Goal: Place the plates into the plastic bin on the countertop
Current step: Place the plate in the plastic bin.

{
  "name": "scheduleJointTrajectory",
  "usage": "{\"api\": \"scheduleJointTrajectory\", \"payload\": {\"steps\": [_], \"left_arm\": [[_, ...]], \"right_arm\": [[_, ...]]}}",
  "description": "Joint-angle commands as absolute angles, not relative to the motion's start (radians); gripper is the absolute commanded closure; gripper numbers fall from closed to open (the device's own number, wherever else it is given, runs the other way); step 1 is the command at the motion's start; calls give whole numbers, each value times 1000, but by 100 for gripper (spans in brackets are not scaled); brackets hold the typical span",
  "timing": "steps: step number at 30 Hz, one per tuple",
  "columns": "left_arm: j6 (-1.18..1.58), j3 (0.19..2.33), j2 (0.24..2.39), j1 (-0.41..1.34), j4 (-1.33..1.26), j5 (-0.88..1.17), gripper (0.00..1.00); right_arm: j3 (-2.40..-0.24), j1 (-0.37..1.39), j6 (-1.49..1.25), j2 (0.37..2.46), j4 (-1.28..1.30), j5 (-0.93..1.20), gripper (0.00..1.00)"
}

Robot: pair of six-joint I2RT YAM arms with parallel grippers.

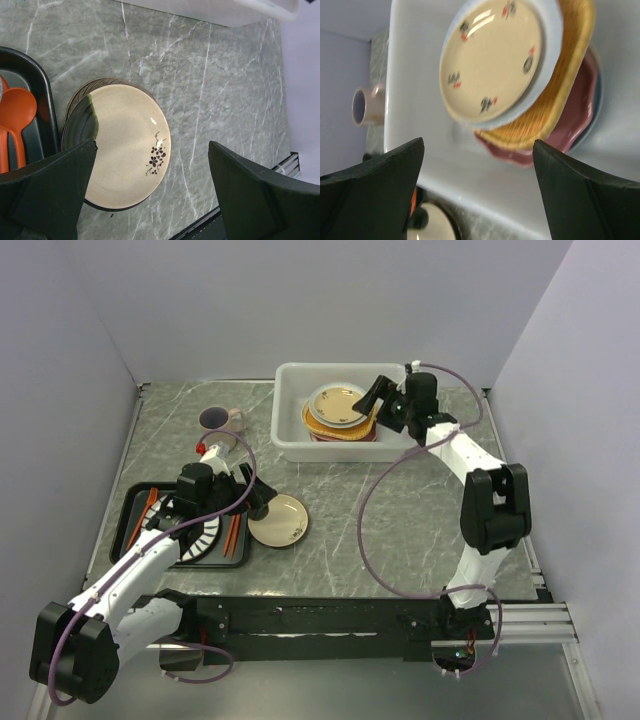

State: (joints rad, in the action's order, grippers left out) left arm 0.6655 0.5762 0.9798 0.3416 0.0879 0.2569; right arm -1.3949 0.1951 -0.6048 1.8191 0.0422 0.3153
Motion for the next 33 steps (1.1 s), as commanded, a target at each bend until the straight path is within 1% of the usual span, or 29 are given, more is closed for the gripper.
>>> {"api": "scheduleJointTrajectory", "payload": {"steps": [1,7,10,19,25,27,33], "left_arm": [[653,578,962,337,71,264,1],[655,580,959,337,71,264,1],[658,581,957,337,74,262,1],[660,586,940,337,86,265,1],[658,588,934,337,91,262,1],[660,586,930,337,92,261,1],[658,589,927,337,97,258,1]], "right_arm": [[-1310,242,-591,1688,-32,342,4],[-1253,334,-563,1614,-6,324,4],[-1232,391,-561,1592,21,304,4],[-1092,488,-587,1559,3,305,4],[-1031,541,-595,1562,-31,301,5],[-1009,560,-601,1563,-49,308,7],[-999,630,-595,1603,-38,304,8]]}}
